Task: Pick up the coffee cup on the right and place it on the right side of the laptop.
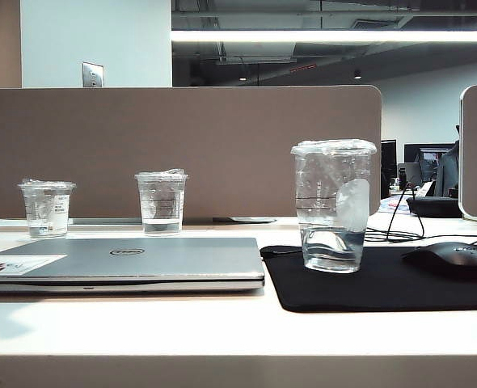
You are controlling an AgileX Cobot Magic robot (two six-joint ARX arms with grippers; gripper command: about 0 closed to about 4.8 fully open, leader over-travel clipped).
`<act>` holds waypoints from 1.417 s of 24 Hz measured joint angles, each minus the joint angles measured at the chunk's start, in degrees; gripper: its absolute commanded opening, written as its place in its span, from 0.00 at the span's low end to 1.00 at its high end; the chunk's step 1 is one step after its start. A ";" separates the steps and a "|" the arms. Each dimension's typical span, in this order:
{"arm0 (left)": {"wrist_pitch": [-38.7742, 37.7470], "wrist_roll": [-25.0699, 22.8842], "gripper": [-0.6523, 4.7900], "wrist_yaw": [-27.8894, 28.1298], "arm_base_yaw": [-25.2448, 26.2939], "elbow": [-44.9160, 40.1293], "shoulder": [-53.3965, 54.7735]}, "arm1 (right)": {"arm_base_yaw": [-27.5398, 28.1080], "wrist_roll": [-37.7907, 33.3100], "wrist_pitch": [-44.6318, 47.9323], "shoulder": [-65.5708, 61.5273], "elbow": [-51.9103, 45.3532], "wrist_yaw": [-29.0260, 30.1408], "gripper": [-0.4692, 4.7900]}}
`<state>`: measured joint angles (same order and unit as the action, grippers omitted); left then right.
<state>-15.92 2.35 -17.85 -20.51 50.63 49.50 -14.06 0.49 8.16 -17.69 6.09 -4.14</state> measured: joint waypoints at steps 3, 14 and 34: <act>0.00 -0.02 0.11 0.00 0.00 0.00 0.00 | 0.94 0.02 -0.68 2.91 -0.52 -2.29 0.07; 0.00 0.00 0.11 0.00 0.00 0.00 0.00 | 6.16 0.02 -2.25 10.80 -5.16 -3.13 0.07; -0.02 0.00 0.11 0.00 0.00 0.00 0.00 | 14.40 -0.13 -8.83 17.62 -5.20 3.63 0.07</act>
<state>-15.94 2.35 -17.85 -20.51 50.63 49.50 0.34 0.36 -0.67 -0.08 0.89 -0.51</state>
